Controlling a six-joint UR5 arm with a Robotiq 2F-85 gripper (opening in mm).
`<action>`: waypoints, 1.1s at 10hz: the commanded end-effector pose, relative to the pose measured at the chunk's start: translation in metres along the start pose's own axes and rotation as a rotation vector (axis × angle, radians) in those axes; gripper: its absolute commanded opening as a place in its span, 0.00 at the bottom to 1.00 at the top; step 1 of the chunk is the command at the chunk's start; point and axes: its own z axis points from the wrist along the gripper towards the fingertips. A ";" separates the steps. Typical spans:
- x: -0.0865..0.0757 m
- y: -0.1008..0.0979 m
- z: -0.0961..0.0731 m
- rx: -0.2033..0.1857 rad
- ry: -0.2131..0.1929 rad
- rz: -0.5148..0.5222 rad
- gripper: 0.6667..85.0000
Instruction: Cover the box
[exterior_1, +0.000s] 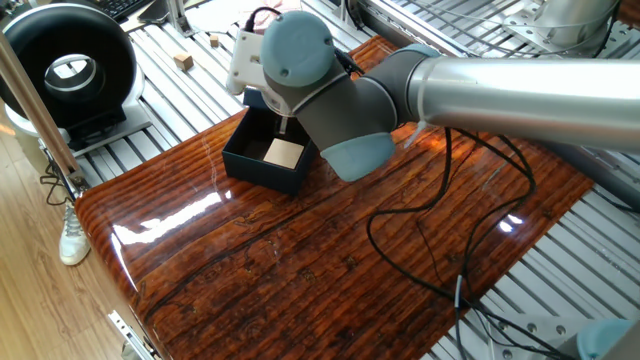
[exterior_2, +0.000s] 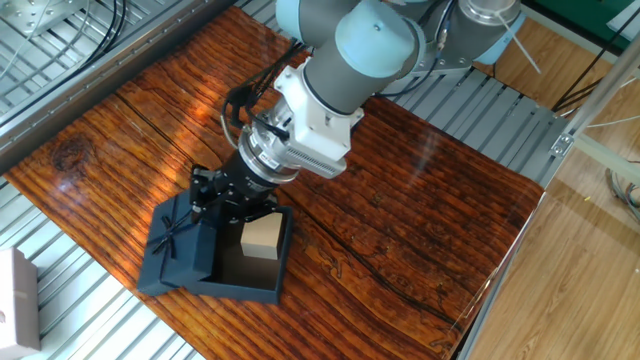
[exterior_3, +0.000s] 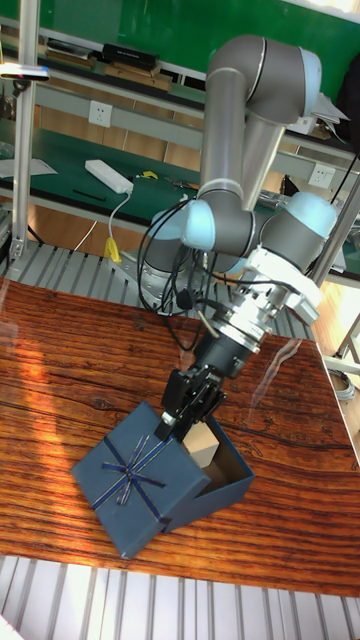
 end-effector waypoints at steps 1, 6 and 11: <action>0.001 0.004 -0.011 -0.014 0.022 0.035 0.43; 0.006 0.006 -0.024 -0.023 0.050 0.053 0.42; 0.016 0.015 -0.032 -0.060 0.089 0.106 0.40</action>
